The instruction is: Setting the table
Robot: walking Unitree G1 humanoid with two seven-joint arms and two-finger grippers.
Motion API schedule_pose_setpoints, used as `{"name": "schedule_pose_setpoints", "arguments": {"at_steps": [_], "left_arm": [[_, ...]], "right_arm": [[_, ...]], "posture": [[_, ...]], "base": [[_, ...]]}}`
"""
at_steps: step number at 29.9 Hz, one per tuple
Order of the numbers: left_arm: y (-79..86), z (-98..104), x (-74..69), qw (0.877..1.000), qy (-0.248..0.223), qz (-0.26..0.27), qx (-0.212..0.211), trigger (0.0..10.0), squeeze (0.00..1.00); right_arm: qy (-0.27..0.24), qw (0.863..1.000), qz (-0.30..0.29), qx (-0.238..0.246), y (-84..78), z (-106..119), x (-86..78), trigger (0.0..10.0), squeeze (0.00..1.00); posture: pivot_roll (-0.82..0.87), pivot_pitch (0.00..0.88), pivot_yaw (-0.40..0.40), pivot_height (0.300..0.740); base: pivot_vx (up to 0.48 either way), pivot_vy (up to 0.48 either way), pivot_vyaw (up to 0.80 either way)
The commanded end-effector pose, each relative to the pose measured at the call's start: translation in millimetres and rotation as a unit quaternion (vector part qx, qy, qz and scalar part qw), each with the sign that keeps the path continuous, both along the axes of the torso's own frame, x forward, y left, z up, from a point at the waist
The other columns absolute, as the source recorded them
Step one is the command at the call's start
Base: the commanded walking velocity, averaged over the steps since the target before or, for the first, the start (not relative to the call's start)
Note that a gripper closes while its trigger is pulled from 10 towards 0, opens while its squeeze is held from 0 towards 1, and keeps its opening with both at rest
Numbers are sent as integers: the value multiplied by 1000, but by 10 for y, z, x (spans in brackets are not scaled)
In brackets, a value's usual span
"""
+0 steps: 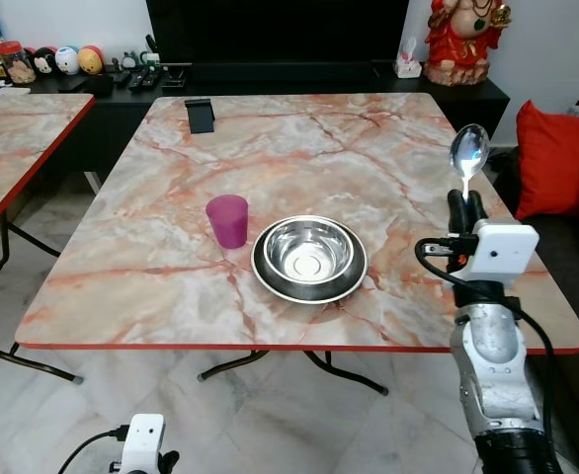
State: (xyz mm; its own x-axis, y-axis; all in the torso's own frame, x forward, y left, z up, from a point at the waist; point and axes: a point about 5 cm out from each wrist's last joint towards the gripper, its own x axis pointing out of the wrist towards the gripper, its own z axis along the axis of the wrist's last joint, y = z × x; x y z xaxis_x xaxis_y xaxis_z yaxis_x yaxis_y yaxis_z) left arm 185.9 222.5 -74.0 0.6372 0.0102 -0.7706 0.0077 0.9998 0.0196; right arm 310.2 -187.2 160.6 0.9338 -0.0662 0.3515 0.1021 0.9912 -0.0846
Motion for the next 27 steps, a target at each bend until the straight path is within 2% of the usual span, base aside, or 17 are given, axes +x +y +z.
{"name": "schedule_pose_setpoints", "arguments": {"at_steps": [1, 3, 7, 11, 15, 16, 20, 22, 27], "left_arm": [[42, -19, -44, 1000, 14, 10, 0, 10000, 0], [-38, -32, -30, 1000, 14, 11, -5, 10000, 0], [-98, -43, -25, 1000, 15, 8, -7, 10000, 0], [-161, -59, -31, 1000, 18, 6, -9, 10000, 0], [-96, -69, -79, 1000, 22, 10, -6, 10000, 0], [-21, -69, -116, 1000, 25, 15, -4, 10000, 0], [105, -61, -168, 999, 28, 22, 1, 10000, 0], [198, -50, -200, 999, 33, 23, 9, 10000, 0], [208, -48, -203, 999, 32, 25, 6, 10000, 0]], "right_arm": [[0, 1000, 4, 20, -4, 43, 42, 10000, 0], [18, 999, 8, 26, 0, 22, 85, 10000, 0], [26, 999, 6, 42, -13, 12, 114, 10000, 0], [35, 999, 11, 33, -20, 22, 166, 10000, 0], [40, 998, 6, 47, -38, 18, 187, 10000, 0], [41, 998, 13, 43, -22, 14, 180, 10000, 0], [43, 998, 13, 45, -17, 2, 170, 10000, 0], [39, 997, 9, 72, -15, 4, 167, 10000, 0], [37, 998, 11, 56, -5, 18, 159, 10000, 0]], "posture": [[1, 0, 7, 740], [2, 0, 7, 740], [3, 0, 9, 740], [3, 0, 9, 740], [3, 0, 7, 740], [5, 0, 6, 740], [3, 0, 7, 740], [1, 0, 9, 740], [1, 0, 5, 740]], "base": [[0, 0, 0], [0, 0, 0], [0, 0, 0], [0, 0, 0], [0, 0, 0], [0, 0, 0], [0, 0, 0], [0, 0, 0], [0, 0, 0]]}}
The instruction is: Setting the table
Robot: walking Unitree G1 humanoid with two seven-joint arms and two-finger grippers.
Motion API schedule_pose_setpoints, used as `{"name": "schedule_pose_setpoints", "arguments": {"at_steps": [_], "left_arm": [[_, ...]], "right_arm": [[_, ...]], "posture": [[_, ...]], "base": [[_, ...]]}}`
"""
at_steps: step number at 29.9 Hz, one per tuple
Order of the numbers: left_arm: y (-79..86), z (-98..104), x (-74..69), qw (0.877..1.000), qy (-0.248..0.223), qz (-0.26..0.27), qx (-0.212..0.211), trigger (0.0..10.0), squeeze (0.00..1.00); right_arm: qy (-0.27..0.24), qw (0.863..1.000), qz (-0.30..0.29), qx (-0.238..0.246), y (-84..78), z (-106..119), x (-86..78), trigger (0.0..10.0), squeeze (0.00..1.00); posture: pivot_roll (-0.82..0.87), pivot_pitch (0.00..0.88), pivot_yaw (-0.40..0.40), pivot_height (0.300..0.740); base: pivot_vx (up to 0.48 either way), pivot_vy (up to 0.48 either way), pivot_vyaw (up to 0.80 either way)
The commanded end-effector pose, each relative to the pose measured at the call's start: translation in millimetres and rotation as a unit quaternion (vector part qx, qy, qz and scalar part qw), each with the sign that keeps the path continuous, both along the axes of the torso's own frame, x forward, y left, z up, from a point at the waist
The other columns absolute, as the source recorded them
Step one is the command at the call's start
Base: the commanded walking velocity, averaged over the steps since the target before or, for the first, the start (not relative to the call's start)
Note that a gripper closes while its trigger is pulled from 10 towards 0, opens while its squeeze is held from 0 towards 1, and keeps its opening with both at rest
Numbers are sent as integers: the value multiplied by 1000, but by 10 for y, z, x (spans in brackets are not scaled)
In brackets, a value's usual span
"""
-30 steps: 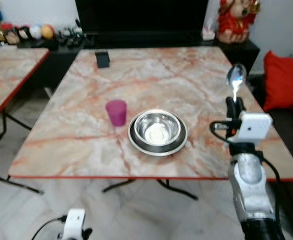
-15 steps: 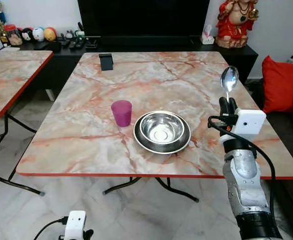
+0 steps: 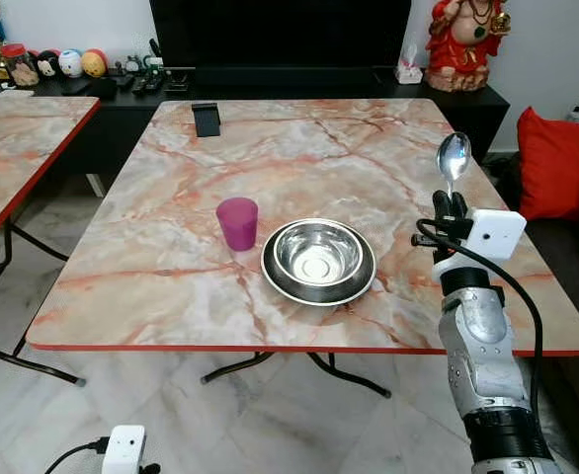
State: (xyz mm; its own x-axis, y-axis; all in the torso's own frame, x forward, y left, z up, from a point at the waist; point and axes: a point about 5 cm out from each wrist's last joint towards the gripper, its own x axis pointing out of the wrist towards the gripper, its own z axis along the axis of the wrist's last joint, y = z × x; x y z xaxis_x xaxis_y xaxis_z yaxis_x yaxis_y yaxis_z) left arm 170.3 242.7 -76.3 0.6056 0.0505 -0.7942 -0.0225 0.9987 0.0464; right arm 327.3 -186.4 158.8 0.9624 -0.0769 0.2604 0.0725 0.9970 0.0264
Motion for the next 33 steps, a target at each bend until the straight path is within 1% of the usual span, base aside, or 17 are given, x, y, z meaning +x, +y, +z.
{"name": "schedule_pose_setpoints", "arguments": {"at_steps": [1, 4, 9, 14, 17, 24, 29, 33], "left_arm": [[6, -25, -49, 1000, 13, 10, -7, 10000, 0], [-21, -32, -44, 1000, 15, 10, -8, 10000, 0], [-144, -65, -42, 1000, 17, 6, -14, 10000, 0], [-237, -84, -41, 1000, 16, 0, -18, 10000, 0], [-308, -97, -36, 1000, 16, -4, -21, 10000, 0], [-339, -105, -43, 1000, 16, -5, -21, 10000, 0], [-314, -103, -51, 1000, 15, -4, -21, 10000, 0], [-247, -84, -40, 1000, 13, -2, -19, 10000, 0]], "right_arm": [[-7, 1000, -3, -2, -12, 34, -11, 10000, 0], [-5, 1000, 1, -4, -7, 27, -7, 10000, 0], [-5, 1000, 0, 4, -14, 27, -3, 10000, 0], [-2, 1000, 0, -5, -12, 23, -6, 10000, 0], [-1, 1000, -6, 11, -32, 13, -10, 10000, 0], [-2, 1000, 1, 9, -2, 16, -3, 10000, 0], [0, 1000, 4, -2, 23, 17, 2, 10000, 0], [-4, 1000, 4, -15, 29, 29, -5, 10000, 0]], "posture": [[1, 0, 5, 740], [4, 0, 3, 740], [4, 0, 3, 740], [1, 0, 5, 740], [-1, 0, 5, 740], [2, 0, 2, 740], [1, 0, 2, 740], [-2, 0, 2, 740]], "base": [[0, 0, 438], [0, 0, 529], [0, 0, 0], [0, 0, 0], [80, 0, 0], [240, 0, 0], [255, 0, 0], [288, 0, 588]]}}
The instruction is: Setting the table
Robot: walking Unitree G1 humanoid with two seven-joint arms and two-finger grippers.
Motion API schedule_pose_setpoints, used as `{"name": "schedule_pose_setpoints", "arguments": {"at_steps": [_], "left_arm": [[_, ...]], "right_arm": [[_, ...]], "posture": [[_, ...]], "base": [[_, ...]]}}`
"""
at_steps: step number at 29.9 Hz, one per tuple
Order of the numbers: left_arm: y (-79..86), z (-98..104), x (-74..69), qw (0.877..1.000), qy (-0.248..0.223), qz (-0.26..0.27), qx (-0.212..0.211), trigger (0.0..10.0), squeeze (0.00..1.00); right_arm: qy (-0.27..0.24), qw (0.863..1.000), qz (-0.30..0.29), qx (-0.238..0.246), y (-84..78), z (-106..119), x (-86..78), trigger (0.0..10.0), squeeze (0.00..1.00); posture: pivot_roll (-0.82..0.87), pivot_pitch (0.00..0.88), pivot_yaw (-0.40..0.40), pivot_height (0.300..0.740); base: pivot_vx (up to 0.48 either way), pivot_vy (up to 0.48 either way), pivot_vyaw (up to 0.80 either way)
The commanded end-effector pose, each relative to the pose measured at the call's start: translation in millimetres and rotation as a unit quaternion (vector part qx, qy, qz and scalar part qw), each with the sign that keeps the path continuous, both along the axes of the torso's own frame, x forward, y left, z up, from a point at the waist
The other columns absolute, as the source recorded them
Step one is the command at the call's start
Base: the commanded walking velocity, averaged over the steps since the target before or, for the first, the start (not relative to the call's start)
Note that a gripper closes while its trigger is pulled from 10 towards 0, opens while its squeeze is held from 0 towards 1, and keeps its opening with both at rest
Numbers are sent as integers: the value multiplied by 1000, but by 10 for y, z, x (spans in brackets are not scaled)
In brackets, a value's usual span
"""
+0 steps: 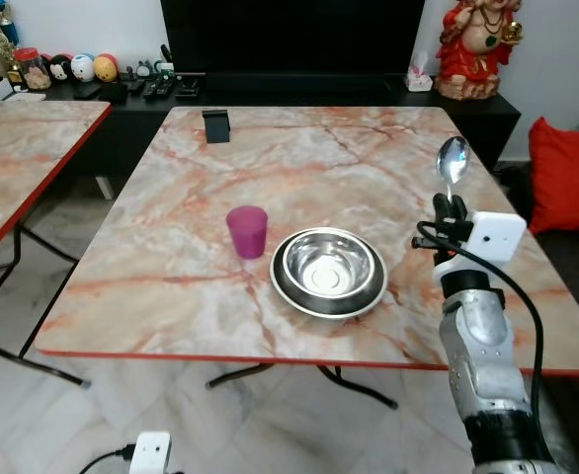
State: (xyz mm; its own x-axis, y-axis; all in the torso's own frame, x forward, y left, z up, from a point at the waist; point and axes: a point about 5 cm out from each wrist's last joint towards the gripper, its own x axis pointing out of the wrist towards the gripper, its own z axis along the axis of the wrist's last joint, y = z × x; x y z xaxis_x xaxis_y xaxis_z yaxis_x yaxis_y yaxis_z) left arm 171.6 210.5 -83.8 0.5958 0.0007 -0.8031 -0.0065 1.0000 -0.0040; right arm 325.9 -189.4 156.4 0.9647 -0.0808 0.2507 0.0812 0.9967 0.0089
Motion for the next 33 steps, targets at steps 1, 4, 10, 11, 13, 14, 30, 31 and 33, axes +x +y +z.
{"name": "schedule_pose_setpoints", "arguments": {"at_steps": [1, 4, 10, 11, 13, 14, 30, 31, 33], "left_arm": [[114, -3, -58, 1000, 7, 7, 8, 10000, 0], [219, 11, -86, 1000, 9, 12, 13, 10000, 0], [290, 12, -133, 1000, 11, 17, 13, 10000, 0], [297, 13, -136, 1000, 12, 17, 13, 10000, 0], [303, 14, -136, 1000, 13, 17, 14, 10000, 0], [303, 14, -135, 1000, 13, 17, 14, 10000, 0], [145, -11, -92, 1000, 13, 8, 6, 10000, 0], [134, -7, -77, 1000, 12, 8, 5, 10000, 0], [123, -3, -61, 1000, 11, 7, 4, 10000, 0]], "right_arm": [[-7, 1000, 6, 6, 54, 41, 8, 10000, 0], [-9, 1000, 3, 10, 42, 41, 3, 10000, 0], [-7, 1000, -2, 11, 37, 37, -1, 10000, 0], [-9, 1000, -4, 11, 32, 44, -2, 10000, 0], [-5, 1000, -8, 5, 23, 46, -5, 10000, 0], [-2, 1000, -10, 2, 19, 43, -5, 10000, 0], [182, 980, -84, 3, -329, -166, -48, 10000, 0], [192, 978, -82, 4, -326, -169, -54, 10000, 0], [205, 976, -73, 6, -304, -186, -65, 10000, 0]], "posture": [[-1, 0, 2, 740], [0, 0, 2, 740], [0, 0, 1, 740], [0, 0, 1, 740], [-2, 0, 1, 740], [-2, 0, 1, 740], [-12, 0, 0, 740], [-14, 0, 1, 740], [-14, 0, 1, 740]], "base": [[292, 0, 0], [195, 0, 0], [0, 0, 0], [0, 0, 0], [0, 0, 0], [0, 0, 0], [0, 0, 0], [0, 0, 0], [0, 0, 0]]}}
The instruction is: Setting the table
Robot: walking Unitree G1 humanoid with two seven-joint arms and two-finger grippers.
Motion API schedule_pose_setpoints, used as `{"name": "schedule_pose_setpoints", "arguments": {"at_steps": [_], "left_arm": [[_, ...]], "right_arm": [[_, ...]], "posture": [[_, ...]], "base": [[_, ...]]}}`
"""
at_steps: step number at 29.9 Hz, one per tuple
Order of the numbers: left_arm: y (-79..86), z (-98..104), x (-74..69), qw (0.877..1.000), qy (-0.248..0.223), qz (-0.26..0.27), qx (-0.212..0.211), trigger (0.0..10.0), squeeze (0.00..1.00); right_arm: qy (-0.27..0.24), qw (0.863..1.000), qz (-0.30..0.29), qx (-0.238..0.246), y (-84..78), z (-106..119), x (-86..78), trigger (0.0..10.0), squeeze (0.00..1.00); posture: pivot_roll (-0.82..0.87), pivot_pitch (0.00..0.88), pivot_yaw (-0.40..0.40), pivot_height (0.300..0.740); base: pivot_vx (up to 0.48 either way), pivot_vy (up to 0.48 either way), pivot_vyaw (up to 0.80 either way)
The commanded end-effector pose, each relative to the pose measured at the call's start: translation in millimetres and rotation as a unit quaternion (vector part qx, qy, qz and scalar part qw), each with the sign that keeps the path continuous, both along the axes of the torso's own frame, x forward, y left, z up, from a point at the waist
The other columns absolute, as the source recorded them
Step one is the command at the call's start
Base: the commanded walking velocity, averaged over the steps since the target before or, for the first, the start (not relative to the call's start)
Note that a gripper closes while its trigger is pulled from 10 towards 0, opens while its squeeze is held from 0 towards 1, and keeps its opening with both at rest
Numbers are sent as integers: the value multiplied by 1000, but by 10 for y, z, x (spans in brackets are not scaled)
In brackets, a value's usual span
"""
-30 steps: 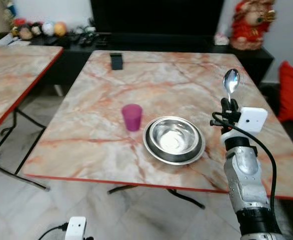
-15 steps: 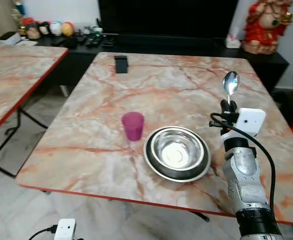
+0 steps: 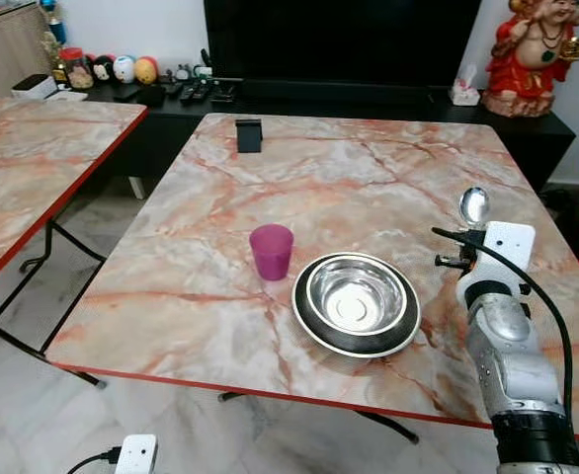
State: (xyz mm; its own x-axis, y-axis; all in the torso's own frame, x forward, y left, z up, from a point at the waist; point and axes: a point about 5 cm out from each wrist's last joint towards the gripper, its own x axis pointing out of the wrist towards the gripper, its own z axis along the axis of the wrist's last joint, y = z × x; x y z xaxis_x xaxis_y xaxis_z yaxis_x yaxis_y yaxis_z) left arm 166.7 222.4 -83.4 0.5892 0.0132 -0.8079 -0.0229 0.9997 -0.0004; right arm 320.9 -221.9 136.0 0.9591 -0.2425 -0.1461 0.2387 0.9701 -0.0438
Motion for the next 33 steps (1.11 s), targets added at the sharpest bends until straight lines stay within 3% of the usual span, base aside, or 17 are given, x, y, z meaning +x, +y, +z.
{"name": "schedule_pose_setpoints", "arguments": {"at_steps": [1, 5, 10, 16, 25, 33], "left_arm": [[-2, -3, 2, 1000, 6, -2, 3, 10000, 0], [-65, 28, 109, 1000, -3, -4, 1, 10000, 0], [-147, 28, 146, 1000, -5, -6, -2, 10000, 0], [-51, 26, 97, 1000, -2, -3, 1, 10000, 0], [-39, 29, 97, 1000, -2, -5, 1, 10000, 0], [-32, 30, 96, 1000, -3, -4, 1, 10000, 0]], "right_arm": [[18, 1000, 16, 8, 47, -20, -31, 10000, 0], [64, 997, 37, 30, 124, -170, -133, 10000, 0], [89, 995, 27, 36, 87, -257, -220, 10000, 0], [103, 994, 2, 24, -15, -284, -272, 10000, 0], [131, 991, 24, 32, 84, -457, -302, 10000, 0], [145, 989, 11, 27, 52, -563, -341, 10000, 0]], "posture": [[-17, 0, 0, 740], [-15, 0, 0, 740], [-18, 0, 2, 740], [-16, 0, 1, 740], [-7, 0, -3, 740], [-8, 0, 1, 740]], "base": [[0, 0, 0], [0, 0, 0], [0, 0, 0], [0, 0, 0], [0, 0, 0], [0, 0, 0]]}}
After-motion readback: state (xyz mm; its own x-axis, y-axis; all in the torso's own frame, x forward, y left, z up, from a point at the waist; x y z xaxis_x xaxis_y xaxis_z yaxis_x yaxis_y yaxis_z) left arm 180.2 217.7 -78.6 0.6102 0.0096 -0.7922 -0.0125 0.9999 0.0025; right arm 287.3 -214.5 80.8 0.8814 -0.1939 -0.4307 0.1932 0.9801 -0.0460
